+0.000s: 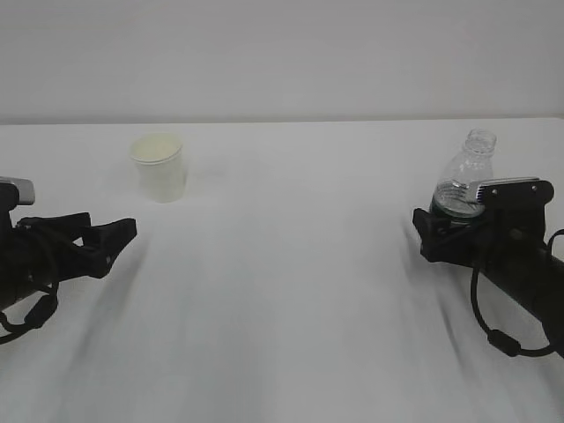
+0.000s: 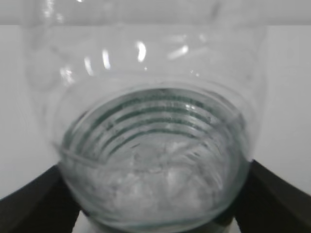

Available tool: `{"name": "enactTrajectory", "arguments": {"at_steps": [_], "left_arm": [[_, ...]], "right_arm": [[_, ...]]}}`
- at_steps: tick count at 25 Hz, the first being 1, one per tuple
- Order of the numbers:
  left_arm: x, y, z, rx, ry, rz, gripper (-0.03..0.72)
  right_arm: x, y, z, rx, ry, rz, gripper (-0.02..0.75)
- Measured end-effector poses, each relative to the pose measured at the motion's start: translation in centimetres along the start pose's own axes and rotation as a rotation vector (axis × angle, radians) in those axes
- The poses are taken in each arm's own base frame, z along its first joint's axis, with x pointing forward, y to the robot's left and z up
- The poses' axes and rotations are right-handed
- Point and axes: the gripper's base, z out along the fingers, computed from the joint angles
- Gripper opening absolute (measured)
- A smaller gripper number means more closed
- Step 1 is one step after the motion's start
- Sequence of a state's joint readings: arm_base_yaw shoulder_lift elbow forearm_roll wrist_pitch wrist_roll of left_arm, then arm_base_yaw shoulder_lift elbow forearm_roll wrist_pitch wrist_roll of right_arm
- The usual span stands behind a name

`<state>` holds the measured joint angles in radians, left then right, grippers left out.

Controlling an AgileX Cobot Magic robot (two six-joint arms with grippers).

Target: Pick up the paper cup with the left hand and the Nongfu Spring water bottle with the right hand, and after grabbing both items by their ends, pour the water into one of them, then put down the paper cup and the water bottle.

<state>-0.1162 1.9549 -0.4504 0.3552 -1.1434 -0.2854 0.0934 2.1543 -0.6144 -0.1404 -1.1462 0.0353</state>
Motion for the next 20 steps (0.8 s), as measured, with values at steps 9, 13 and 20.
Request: {"name": "enactTrajectory", "arguments": {"at_steps": [9, 13, 20], "left_arm": [[0.0, 0.0, 0.0, 0.0, 0.0, 0.0, 0.589], [0.0, 0.0, 0.0, 0.0, 0.0, 0.0, 0.589], [0.0, 0.0, 0.0, 0.0, 0.0, 0.0, 0.589]], "right_arm": [[-0.06, -0.22, 0.49, 0.017, -0.009, 0.007, 0.666], [-0.06, -0.23, 0.49, 0.018, -0.009, 0.007, 0.659], [-0.06, -0.23, 0.49, 0.018, -0.009, 0.007, 0.559]]}}
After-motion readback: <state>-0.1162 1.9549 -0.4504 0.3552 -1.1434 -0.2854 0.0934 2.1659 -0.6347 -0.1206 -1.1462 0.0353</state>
